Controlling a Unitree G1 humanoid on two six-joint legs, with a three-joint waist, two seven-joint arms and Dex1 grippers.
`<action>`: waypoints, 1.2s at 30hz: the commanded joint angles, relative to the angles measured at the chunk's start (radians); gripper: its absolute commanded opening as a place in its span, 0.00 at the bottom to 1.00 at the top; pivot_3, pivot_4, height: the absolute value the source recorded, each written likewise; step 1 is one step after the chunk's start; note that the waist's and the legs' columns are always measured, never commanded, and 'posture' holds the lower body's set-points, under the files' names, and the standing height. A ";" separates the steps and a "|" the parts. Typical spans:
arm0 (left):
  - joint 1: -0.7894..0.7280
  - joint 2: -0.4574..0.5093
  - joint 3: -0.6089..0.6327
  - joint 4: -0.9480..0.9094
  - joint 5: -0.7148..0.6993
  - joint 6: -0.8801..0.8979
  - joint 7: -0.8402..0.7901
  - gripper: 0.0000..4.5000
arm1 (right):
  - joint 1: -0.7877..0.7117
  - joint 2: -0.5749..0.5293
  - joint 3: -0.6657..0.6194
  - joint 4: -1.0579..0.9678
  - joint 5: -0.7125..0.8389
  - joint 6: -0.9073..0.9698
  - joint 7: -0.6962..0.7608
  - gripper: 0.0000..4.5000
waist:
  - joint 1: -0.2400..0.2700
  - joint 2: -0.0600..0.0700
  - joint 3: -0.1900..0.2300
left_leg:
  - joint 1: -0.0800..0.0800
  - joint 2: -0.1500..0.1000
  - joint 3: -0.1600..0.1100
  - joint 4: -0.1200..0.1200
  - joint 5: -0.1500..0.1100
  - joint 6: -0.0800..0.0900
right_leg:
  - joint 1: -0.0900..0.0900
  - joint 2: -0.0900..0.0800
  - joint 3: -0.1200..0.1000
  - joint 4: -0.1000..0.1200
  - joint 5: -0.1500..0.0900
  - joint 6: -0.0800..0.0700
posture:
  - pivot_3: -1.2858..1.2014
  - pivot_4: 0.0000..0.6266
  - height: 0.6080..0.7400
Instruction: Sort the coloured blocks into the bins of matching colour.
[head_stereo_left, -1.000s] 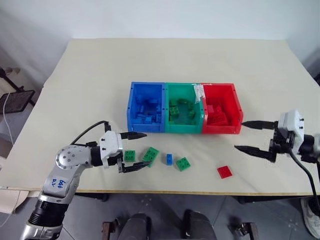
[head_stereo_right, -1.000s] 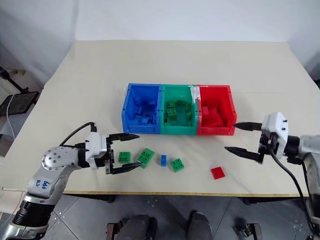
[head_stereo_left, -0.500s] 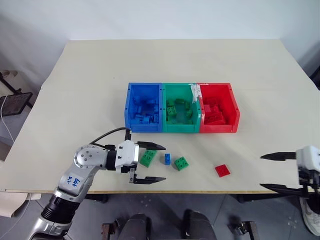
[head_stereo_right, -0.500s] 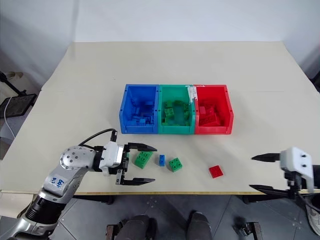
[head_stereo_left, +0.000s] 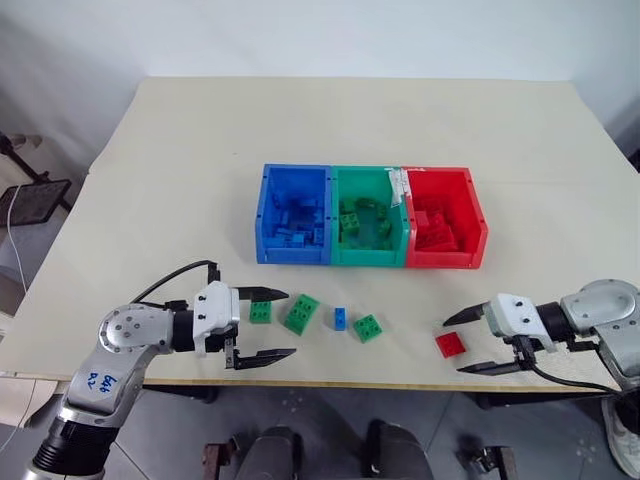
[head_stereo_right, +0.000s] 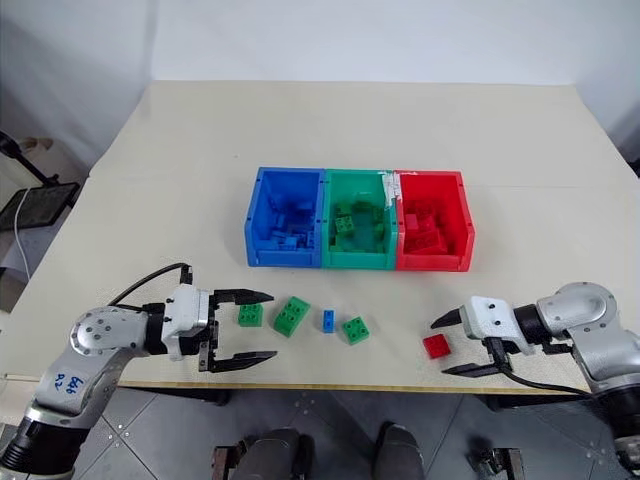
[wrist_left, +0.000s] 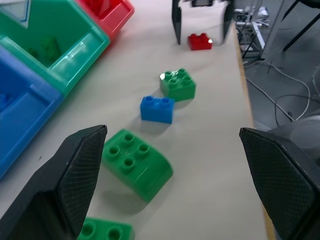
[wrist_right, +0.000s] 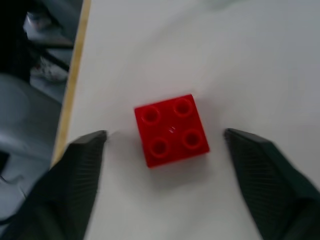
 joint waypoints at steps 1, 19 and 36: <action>0.007 0.000 0.023 -0.053 -0.021 0.014 0.023 1.00 | 0.015 0.004 0.016 0.035 -0.004 -0.012 0.023 0.57 | 0.000 0.000 0.000 | 0.000 0.000 0.000 0.000 0.000 0.000 | 0.000 0.000 0.000 0.000 0.000 0.000 | 0.52 0.24 1.00; -0.069 -0.076 0.067 0.024 -0.022 0.028 0.115 1.00 | -0.298 0.142 -0.254 0.001 0.261 0.496 -0.454 0.31 | -0.007 0.000 0.000 | 0.000 0.001 -0.001 0.002 0.000 0.000 | -0.002 0.001 0.002 0.002 0.000 0.000 | 0.52 0.24 1.00; -0.009 -0.032 0.152 0.080 0.007 -0.036 0.125 1.00 | -0.356 0.175 -0.252 0.175 0.188 0.317 -0.346 0.95 | -0.008 0.000 0.000 | -0.003 0.000 0.000 0.000 -0.001 0.000 | -0.003 0.000 -0.001 0.002 0.000 0.000 | 0.52 0.24 1.00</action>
